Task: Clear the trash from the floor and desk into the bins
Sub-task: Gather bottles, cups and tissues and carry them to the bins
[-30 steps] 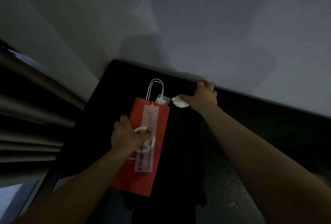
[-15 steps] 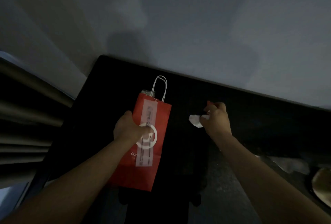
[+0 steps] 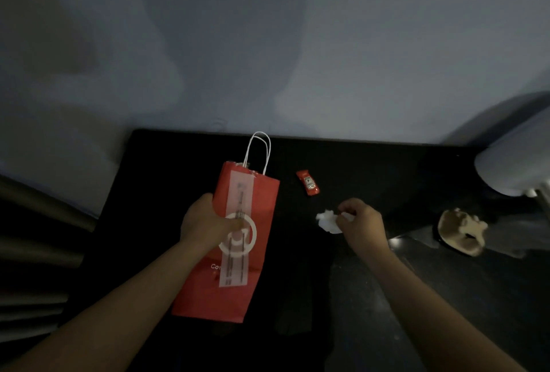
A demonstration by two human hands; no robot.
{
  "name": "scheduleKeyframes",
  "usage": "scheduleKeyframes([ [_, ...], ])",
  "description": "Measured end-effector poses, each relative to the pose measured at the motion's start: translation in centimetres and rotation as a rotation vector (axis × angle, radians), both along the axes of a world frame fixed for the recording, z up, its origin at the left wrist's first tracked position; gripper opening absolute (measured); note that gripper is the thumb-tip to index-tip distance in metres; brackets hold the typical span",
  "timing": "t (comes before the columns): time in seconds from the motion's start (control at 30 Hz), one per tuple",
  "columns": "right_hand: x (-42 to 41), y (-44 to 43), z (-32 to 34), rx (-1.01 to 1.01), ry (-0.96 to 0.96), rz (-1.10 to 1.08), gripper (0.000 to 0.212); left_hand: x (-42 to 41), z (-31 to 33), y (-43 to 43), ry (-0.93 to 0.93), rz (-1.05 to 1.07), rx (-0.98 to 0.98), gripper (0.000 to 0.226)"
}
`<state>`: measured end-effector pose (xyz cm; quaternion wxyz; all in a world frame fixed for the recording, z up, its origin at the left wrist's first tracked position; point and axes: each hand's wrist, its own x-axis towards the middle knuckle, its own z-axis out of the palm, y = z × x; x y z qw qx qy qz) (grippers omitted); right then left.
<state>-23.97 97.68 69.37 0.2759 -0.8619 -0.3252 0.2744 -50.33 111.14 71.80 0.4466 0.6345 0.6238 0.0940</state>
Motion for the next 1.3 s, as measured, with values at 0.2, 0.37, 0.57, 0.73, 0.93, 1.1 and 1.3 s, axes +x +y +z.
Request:
scheduleKeyframes([
  [0.2,-0.4,2.6,0.6,-0.044,0.028,0.016,0.036,-1.2,0.9,-0.3,0.03,-0.023,0.038,0.054],
  [0.37,0.3,9.1,-1.3,-0.132,0.04,0.065,0.051,-1.4,0.4,-0.4,0.067,0.054,0.029,0.05],
  [0.57,1.1,12.9,-6.1,-0.267,-0.079,0.171,0.042,0.0,-0.6,-0.1,0.101,0.134,0.038,0.05],
  [0.73,4.0,10.7,-5.6,-0.247,0.055,0.22,0.041,3.3,-0.6,-0.2,0.133,0.102,0.03,0.057],
  [0.93,11.3,0.3,-1.3,-0.01,-0.026,-0.03,0.015,11.4,0.8,-0.8,0.081,-0.034,0.042,0.054],
  [1.1,18.9,-8.5,1.4,-0.134,-0.265,-0.188,0.033,19.0,1.6,-3.1,0.057,-0.17,0.054,0.049],
  [1.3,24.5,-14.2,-0.9,-0.155,-0.264,-0.309,0.03,24.4,2.1,-6.4,0.03,-0.247,0.103,0.043],
])
